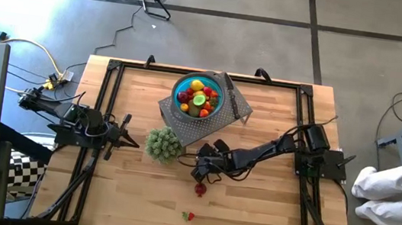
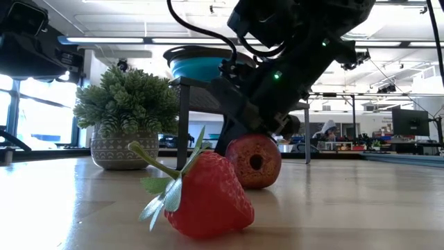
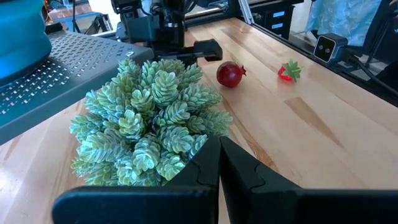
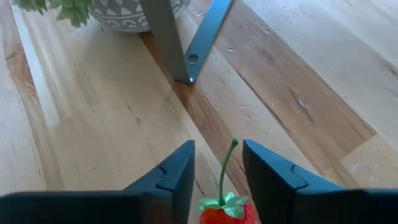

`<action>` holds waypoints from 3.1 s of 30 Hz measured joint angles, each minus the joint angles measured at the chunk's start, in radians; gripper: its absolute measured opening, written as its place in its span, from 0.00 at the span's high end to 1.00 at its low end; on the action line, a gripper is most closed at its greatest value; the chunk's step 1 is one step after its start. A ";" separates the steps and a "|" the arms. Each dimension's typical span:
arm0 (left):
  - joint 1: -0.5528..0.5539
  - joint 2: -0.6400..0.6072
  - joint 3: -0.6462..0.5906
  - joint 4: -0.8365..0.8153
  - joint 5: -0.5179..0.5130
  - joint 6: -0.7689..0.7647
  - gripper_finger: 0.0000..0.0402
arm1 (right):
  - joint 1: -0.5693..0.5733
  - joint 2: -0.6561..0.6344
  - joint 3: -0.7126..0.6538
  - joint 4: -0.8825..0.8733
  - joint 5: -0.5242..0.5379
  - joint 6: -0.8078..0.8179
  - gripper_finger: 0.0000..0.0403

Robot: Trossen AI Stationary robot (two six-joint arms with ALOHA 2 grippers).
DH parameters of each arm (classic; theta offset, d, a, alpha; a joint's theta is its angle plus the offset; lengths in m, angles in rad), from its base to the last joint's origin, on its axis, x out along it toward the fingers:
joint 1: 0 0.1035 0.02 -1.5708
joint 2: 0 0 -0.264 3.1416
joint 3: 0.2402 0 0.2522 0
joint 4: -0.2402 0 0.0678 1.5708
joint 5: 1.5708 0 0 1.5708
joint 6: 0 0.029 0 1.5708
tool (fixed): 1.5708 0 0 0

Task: Pick & Place Fruit
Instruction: Put the strawberry into the blue strainer bowl on the shelf, then put the pomegranate into the blue strainer bowl on the shelf

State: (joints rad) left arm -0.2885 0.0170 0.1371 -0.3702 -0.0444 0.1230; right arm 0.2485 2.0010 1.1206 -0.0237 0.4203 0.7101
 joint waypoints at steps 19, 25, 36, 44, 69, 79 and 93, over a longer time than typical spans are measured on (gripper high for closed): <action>0.000 0.000 0.000 0.000 0.000 0.000 1.00 | 0.000 0.000 0.000 0.001 0.000 -0.004 0.99; 0.000 0.000 0.000 0.000 0.000 -0.001 1.00 | 0.008 -0.037 0.000 0.017 0.012 -0.008 0.99; 0.000 0.000 0.000 0.000 0.000 -0.001 1.00 | 0.051 -0.183 0.000 0.064 0.107 -0.065 0.99; 0.000 0.000 0.000 0.000 0.000 -0.003 1.00 | 0.076 -0.300 0.000 0.211 0.233 -0.250 0.99; 0.000 0.000 0.000 0.000 0.000 0.005 1.00 | -0.222 -0.380 0.000 0.390 0.305 -0.704 0.99; 0.000 0.000 0.000 0.000 0.000 0.006 1.00 | -0.319 -0.381 0.000 0.216 0.226 -0.606 0.99; 0.000 0.000 0.000 0.000 0.000 0.007 1.00 | -0.320 -0.417 0.000 0.204 0.253 -0.608 0.80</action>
State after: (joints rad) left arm -0.2886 0.0170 0.1371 -0.3699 -0.0448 0.1299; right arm -0.0719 1.5837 1.1206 0.1802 0.6732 0.1023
